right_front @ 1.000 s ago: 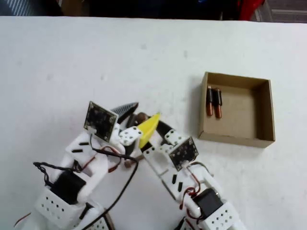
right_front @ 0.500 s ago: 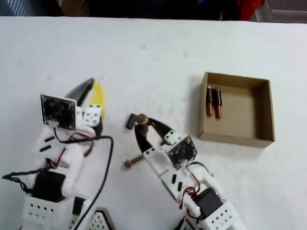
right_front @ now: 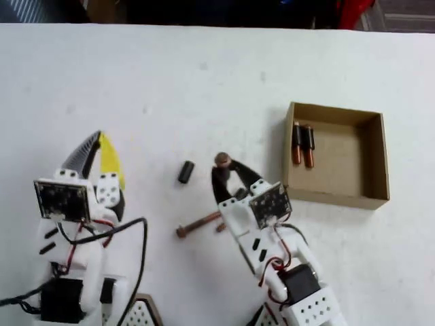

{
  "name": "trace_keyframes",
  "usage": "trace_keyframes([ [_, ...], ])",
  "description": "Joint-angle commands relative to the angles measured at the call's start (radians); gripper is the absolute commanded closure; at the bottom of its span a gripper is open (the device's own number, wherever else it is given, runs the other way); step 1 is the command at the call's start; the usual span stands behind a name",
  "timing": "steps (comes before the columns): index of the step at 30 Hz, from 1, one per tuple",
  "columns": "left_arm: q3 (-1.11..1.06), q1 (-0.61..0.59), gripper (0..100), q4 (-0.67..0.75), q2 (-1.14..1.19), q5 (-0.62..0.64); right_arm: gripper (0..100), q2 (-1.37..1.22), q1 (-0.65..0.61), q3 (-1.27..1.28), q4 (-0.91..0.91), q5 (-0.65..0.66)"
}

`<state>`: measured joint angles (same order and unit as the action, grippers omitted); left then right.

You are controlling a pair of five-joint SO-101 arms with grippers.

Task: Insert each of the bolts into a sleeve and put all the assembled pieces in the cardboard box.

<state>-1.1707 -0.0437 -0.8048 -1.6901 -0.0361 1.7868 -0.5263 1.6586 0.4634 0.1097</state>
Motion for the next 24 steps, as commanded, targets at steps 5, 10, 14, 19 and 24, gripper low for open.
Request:
trace_keyframes([
  [5,-0.103,-0.074,98,-0.009,-0.139,-0.011,98.1,0.015,0.117,-0.256,0.265,0.003],
  [10,-0.192,-0.081,98,-0.005,-0.137,-0.011,98.1,0.012,0.188,-0.448,0.423,0.009],
  [14,-0.272,-0.081,98,-0.003,-0.137,-0.011,98.1,-0.045,0.193,-0.578,0.509,0.014],
  [19,-0.376,-0.079,98,-0.002,-0.137,-0.008,98.1,-0.257,0.245,-0.721,0.524,0.058],
  [24,-0.457,-0.079,98,-0.002,-0.137,-0.003,98.1,-0.476,0.386,-0.847,0.522,0.068],
])
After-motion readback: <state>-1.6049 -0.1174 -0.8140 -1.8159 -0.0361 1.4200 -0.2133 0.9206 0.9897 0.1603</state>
